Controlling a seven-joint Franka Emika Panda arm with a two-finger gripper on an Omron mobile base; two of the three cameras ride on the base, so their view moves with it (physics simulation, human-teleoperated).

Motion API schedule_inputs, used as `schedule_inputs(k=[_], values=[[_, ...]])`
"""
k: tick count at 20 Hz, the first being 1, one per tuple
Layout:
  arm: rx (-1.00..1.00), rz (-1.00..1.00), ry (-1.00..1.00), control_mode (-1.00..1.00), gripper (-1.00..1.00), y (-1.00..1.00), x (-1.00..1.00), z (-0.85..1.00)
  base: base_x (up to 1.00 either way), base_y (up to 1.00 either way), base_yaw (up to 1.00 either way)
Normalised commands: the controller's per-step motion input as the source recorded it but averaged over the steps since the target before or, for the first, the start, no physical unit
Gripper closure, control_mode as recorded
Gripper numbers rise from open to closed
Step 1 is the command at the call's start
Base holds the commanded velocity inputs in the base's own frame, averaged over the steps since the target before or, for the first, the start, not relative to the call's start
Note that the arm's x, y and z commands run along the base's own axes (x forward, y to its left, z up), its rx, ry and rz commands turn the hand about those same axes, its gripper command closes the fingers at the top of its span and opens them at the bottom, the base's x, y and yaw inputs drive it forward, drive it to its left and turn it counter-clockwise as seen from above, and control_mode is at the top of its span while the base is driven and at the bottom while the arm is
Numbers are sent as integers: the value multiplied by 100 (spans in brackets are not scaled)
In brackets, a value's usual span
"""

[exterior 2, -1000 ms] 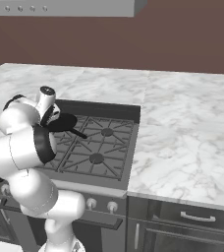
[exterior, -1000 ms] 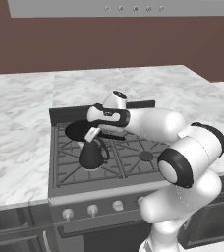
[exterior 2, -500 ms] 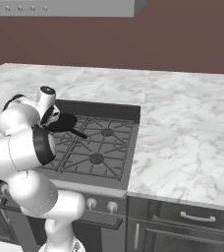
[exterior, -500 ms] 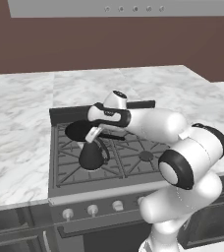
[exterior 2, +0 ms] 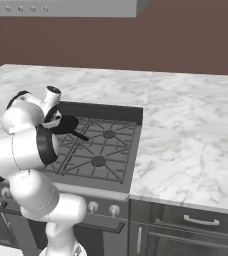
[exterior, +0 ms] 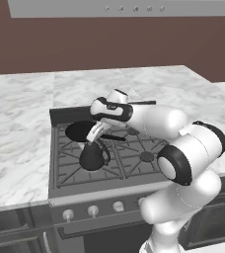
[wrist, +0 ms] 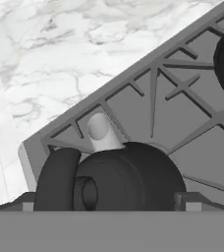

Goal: Pick the kettle from the counter and place it on a stove burner. Then turn the burner on.

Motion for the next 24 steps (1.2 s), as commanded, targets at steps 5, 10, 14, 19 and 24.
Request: schedule_inputs(k=[5, 10, 14, 19, 24], values=[[2, 5, 18, -100, -100, 0, -4, 0, 0, 0, 0], [0, 2, 7, -100, -100, 0, 0, 1, 0, 0, 0], [1, 0, 0, -100, -100, 0, 0, 10, 0, 0, 0], [1, 0, 0, -100, -100, -3, 0, 12, 0, 0, 0], [3, 0, -11, -100, -100, -14, 0, 18, 0, 0, 0]])
